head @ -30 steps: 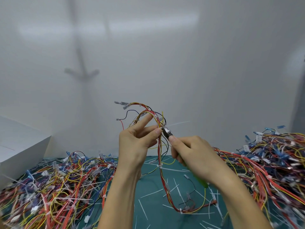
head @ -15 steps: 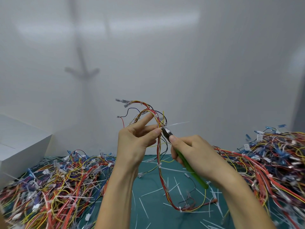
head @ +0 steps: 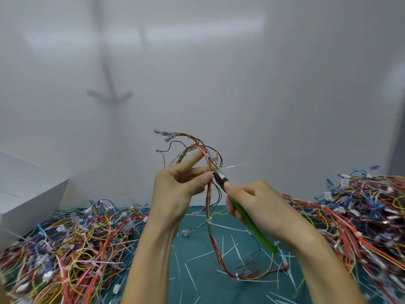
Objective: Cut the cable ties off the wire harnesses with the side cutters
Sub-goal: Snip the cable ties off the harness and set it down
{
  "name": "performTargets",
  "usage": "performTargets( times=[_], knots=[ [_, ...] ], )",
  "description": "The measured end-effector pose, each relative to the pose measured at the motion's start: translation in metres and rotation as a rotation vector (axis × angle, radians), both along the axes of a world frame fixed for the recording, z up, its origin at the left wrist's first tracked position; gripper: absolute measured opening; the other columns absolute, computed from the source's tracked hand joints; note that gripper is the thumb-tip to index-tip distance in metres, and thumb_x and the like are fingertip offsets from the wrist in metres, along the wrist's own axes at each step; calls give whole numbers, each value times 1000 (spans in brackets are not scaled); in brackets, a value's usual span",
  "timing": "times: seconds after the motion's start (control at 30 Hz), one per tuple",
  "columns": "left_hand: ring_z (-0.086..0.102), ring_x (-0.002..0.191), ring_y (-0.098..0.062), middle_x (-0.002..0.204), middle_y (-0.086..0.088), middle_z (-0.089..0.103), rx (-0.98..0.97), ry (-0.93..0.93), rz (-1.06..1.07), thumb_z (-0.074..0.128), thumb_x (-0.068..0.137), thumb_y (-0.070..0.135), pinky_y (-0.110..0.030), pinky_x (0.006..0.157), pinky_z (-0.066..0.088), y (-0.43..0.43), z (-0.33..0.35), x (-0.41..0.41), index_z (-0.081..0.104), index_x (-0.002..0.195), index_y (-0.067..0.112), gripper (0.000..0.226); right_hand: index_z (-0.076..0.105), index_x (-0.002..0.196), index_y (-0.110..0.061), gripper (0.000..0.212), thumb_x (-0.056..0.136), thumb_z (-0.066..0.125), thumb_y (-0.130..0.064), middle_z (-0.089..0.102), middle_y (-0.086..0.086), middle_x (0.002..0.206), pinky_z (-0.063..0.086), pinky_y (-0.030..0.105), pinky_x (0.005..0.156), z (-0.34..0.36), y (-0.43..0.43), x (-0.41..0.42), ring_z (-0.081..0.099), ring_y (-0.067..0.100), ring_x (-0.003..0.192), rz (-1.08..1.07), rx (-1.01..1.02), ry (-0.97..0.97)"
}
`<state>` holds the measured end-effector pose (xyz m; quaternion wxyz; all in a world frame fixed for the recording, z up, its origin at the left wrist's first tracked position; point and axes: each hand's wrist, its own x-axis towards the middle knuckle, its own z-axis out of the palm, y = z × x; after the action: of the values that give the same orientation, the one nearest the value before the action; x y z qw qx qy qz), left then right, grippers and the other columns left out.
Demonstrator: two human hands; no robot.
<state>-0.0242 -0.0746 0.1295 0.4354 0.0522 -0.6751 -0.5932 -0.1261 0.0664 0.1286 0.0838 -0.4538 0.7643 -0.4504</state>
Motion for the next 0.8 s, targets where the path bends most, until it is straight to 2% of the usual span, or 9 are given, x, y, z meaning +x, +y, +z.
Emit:
performTargets(
  times=[0.3, 0.43, 0.53, 0.6, 0.7, 0.8],
  knots=[
    [71, 81, -7, 89, 2, 78, -2, -4, -1, 76, 78, 7, -18, 66, 55, -1, 1, 1, 70, 108, 37, 44, 65, 64, -14, 59, 98, 41, -56, 59, -4, 55, 42, 26, 58, 2, 2, 2, 51, 5, 49, 9, -9, 0],
    [72, 82, -7, 90, 1, 78, -5, -2, 8, 77, 77, 7, -18, 66, 55, 0, 3, 4, 69, 109, 36, 44, 66, 64, -12, 60, 99, 41, -54, 60, -2, 54, 45, 31, 60, 2, 2, 3, 53, 9, 50, 34, -31, -40],
    [74, 87, -14, 91, 0, 78, 47, 29, 45, 76, 79, 8, -22, 69, 58, -4, 4, 9, 67, 113, 32, 43, 69, 66, -12, 61, 100, 39, -53, 60, -1, 56, 47, 38, 65, 2, 1, 2, 55, 12, 53, 68, -78, -135],
    [75, 84, -21, 91, -2, 78, 111, 54, 60, 75, 80, 7, -25, 68, 60, -6, 4, 11, 66, 117, 26, 43, 71, 67, -13, 61, 99, 40, -55, 61, -2, 57, 48, 39, 67, 3, 0, 2, 56, 12, 55, 47, -125, -159],
    [76, 80, -24, 90, -5, 78, 181, 79, 63, 75, 80, 7, -23, 64, 58, -6, 3, 10, 62, 124, 14, 47, 71, 73, -13, 56, 90, 53, -63, 58, -5, 58, 47, 40, 68, 2, -2, 2, 53, 11, 58, 23, -211, -151],
    [75, 79, -25, 89, -8, 77, 192, 101, 42, 74, 79, 6, -23, 65, 58, -2, 2, 5, 59, 128, 9, 51, 68, 80, -19, 44, 78, 69, -62, 53, -8, 57, 44, 36, 62, 0, -4, 5, 49, 10, 57, -1, -248, -49]
  ],
)
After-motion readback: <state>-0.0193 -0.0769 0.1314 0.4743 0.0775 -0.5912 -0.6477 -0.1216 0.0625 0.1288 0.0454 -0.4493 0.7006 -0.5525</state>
